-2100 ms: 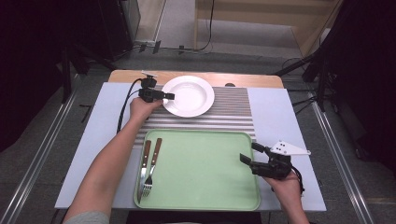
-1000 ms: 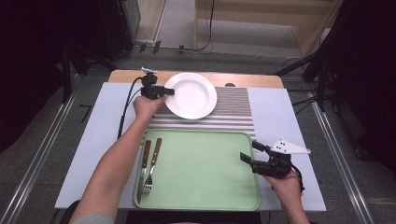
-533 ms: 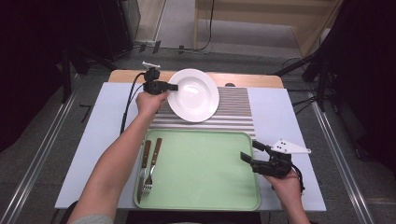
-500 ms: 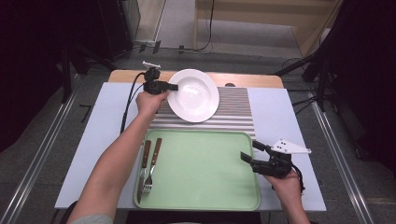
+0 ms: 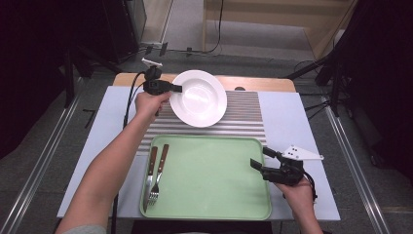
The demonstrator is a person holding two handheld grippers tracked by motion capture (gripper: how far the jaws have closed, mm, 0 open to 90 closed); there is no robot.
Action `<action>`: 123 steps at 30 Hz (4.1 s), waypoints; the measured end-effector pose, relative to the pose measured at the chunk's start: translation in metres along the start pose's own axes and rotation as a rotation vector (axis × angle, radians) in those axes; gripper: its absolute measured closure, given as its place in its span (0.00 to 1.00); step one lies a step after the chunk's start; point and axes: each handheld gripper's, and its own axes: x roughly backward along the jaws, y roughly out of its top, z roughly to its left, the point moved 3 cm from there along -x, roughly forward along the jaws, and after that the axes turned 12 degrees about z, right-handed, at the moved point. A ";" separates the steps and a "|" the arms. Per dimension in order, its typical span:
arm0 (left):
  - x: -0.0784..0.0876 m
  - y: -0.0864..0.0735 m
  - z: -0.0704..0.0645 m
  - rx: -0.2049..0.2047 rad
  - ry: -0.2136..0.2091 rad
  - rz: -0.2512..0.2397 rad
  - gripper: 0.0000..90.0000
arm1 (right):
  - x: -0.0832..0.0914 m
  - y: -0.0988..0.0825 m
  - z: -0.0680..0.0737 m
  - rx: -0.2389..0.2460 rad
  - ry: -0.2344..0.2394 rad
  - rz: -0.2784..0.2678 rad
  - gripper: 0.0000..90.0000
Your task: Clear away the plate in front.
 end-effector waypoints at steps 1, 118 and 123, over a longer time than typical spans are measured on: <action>0.002 0.000 -0.002 -0.001 0.000 0.001 0.90 | 0.000 0.000 0.000 0.000 -0.001 0.000 0.29; -0.023 -0.154 -0.086 -0.260 -0.162 0.361 0.89 | -0.001 0.000 -0.004 -0.008 0.020 0.003 0.30; -0.026 -0.152 -0.083 -0.242 -0.173 0.361 0.89 | -0.001 0.000 -0.004 -0.015 0.018 0.007 0.30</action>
